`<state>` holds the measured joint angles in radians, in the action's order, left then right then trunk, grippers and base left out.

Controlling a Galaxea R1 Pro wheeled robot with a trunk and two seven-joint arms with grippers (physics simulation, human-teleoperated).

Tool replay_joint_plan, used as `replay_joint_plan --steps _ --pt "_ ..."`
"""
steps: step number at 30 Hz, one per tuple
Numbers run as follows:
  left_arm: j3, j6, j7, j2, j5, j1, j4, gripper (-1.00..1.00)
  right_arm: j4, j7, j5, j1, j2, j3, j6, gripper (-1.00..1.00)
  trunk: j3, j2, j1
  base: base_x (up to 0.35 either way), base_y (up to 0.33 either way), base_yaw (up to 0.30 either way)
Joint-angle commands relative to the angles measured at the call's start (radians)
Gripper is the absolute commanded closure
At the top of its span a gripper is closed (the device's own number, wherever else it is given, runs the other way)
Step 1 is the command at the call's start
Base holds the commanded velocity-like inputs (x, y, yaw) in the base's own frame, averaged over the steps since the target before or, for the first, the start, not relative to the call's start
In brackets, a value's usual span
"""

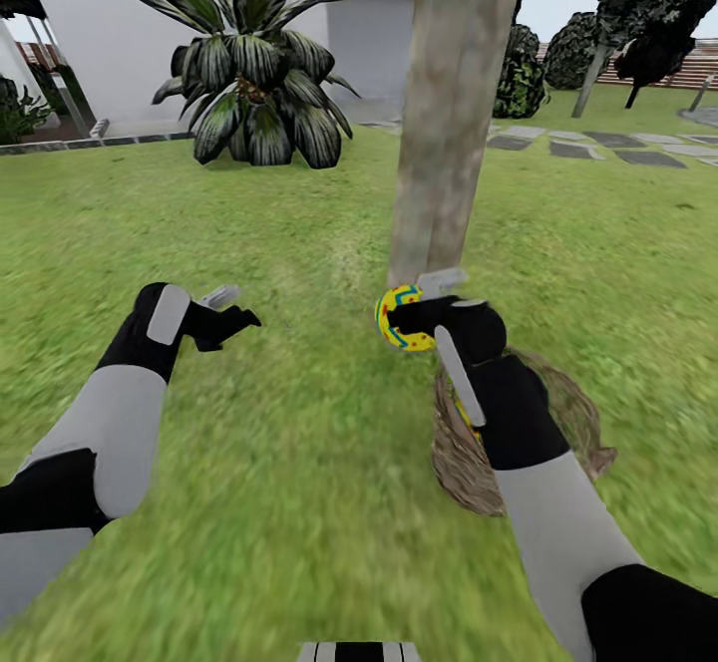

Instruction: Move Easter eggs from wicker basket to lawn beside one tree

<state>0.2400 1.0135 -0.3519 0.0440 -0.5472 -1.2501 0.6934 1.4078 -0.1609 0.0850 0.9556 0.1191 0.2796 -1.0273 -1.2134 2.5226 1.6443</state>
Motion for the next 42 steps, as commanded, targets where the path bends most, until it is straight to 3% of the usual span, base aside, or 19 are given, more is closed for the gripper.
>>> replay_joint_plan --steps 1,3,4,6,9,10,14,17,19,25,31,42 --pt "0.002 0.004 -0.007 0.02 -0.016 0.0 0.005 -1.0 -0.012 -0.026 0.005 0.0 0.023 0.019 -0.001 1.0 -0.001 0.0 0.0 0.0 0.307 0.0" --pt "0.003 0.005 0.016 0.054 -0.031 0.0 0.007 -1.0 -0.075 -0.034 0.008 -0.002 0.037 0.034 0.025 1.0 -0.001 0.0 0.0 0.026 0.309 0.0" --pt "0.003 0.006 0.062 0.071 -0.056 0.0 0.007 -1.0 -0.133 -0.035 0.012 -0.004 0.04 0.037 0.066 1.0 -0.001 0.0 0.0 0.075 0.31 0.0" --pt "0.003 0.008 0.139 0.092 -0.082 0.0 0.009 -1.0 -0.241 -0.036 0.015 -0.006 0.041 0.037 0.173 1.0 -0.001 0.0 0.0 0.087 0.31 0.0" --pt "0.001 0.009 0.219 0.118 -0.092 0.0 0.009 -1.0 -0.395 -0.036 0.017 -0.015 0.043 0.039 0.341 1.0 -0.001 0.0 0.0 0.093 0.31 0.0" --pt "0.001 0.009 0.225 0.123 -0.092 0.0 0.009 -1.0 -0.429 -0.036 0.018 -0.016 0.043 0.039 0.379 1.0 -0.001 0.0 0.0 0.09 0.31 0.0" --pt "0.0 0.011 0.235 0.137 -0.094 0.0 0.009 -1.0 -0.662 -0.037 0.018 -0.018 0.044 0.039 0.656 1.0 -0.001 0.0 0.0 0.085 0.31 0.0" --pt "0.0 0.011 0.236 0.138 -0.106 0.0 0.009 -1.0 -0.882 -0.056 0.036 -0.019 0.055 0.039 0.931 1.0 -0.001 0.0 0.0 0.117 0.202 0.0" --pt "-0.002 0.011 0.233 0.136 -0.107 0.0 0.008 -1.0 -0.964 -0.083 0.042 -0.02 0.055 0.038 1.002 1.0 -0.001 0.0 0.0 0.025 0.035 0.0" --pt "-0.001 0.01 0.225 0.129 -0.096 0.0 0.009 -1.0 -1.075 -0.116 0.045 -0.02 0.055 0.039 1.06 1.0 -0.001 0.0 0.0 0.002 0.003 0.0" --pt "-0.002 0.011 0.224 0.123 -0.095 0.0 0.072 -1.0 -1.123 -0.116 0.044 -0.02 0.055 0.033 1.121 1.0 -0.024 0.002 0.003 0.0 0.0 0.0" --pt "-0.002 0.01 0.223 0.061 -0.097 0.0 0.073 -1.0 -1.14 -0.117 0.045 -0.02 0.055 0.034 1.123 1.0 -0.067 0.004 0.007 0.0 0.0 0.0"
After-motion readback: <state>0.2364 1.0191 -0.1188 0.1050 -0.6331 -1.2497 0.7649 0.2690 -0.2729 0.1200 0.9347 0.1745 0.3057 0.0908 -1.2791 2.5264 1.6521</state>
